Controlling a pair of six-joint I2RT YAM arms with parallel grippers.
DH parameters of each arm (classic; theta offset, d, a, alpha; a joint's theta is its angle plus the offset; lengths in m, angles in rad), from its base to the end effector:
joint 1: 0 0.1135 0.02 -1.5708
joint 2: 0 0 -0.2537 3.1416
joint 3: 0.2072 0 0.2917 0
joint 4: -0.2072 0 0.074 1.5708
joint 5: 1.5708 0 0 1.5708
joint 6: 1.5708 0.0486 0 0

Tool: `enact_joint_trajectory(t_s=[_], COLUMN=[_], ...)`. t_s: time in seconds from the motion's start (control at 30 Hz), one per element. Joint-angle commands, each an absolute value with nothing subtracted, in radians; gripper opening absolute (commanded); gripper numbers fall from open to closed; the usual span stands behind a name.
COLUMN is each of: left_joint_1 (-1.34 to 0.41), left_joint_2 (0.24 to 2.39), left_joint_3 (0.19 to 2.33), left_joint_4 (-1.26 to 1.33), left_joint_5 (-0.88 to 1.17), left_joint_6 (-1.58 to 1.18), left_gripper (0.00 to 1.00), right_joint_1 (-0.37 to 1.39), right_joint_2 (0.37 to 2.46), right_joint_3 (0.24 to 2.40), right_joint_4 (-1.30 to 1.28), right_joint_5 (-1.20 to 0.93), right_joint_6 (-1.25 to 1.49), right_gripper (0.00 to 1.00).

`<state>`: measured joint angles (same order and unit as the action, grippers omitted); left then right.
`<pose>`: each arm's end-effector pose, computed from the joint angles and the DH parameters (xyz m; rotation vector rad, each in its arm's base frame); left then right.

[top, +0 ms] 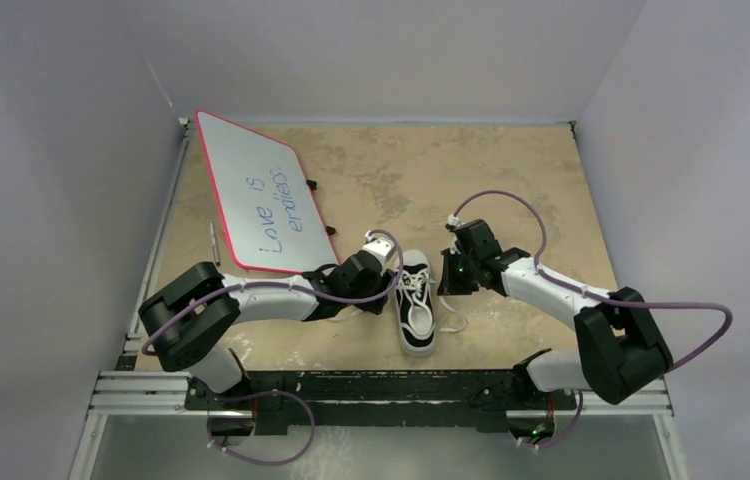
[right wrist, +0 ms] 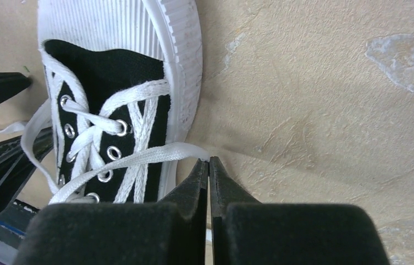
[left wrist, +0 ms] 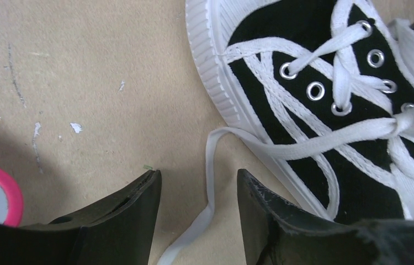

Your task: Tie the shoes

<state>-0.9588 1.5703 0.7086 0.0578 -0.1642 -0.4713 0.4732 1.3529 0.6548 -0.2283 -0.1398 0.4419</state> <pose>0.1995 -0.2704 0.1018 0.5052 2.3637 -0.4889 0.2602 0.1408 0.1261 -0.1003 2.5695 0.5406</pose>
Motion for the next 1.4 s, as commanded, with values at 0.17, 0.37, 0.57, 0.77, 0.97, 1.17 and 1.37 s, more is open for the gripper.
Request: enact_joint_trajectory(t_s=[0.17, 0.37, 0.57, 0.77, 0.97, 1.17, 1.37], left_joint_1=[-1.039, -1.039, -1.040, -1.040, -1.040, -1.040, -1.040], left_joint_2=[1.668, 1.711, 1.635, 1.588, 1.603, 1.638, 1.659], left_joint_3=[0.791, 0.876, 0.912, 1.033, 1.005, 0.954, 0.926], left_joint_4=[-0.136, -0.326, -0.445, -0.685, -0.754, -0.666, -0.604], left_joint_5=[-0.366, -0.420, -0.536, -0.741, -0.799, -0.739, -0.676], left_joint_6=[-0.514, -0.544, -0.588, -0.799, -0.854, -0.828, -0.794], left_gripper=[0.37, 0.07, 0.00, 0.00, 0.00, 0.00, 0.00], right_joint_1=[0.474, 0.473, 0.472, 0.458, 0.320, 0.178, 0.082], right_joint_2=[1.277, 1.198, 1.095, 1.127, 1.132, 1.179, 1.211], right_joint_3=[0.702, 0.722, 0.733, 0.879, 0.861, 0.818, 0.730], right_joint_4=[-0.309, -0.421, -0.491, -0.749, -0.721, -0.675, -0.562], right_joint_5=[-0.025, 0.006, 0.121, 0.366, 0.251, 0.174, 0.104], right_joint_6=[0.543, 0.647, 0.734, 0.754, 0.658, 0.652, 0.642], right_gripper=[0.00, 0.00, 0.00, 0.00, 0.00, 0.00, 0.00])
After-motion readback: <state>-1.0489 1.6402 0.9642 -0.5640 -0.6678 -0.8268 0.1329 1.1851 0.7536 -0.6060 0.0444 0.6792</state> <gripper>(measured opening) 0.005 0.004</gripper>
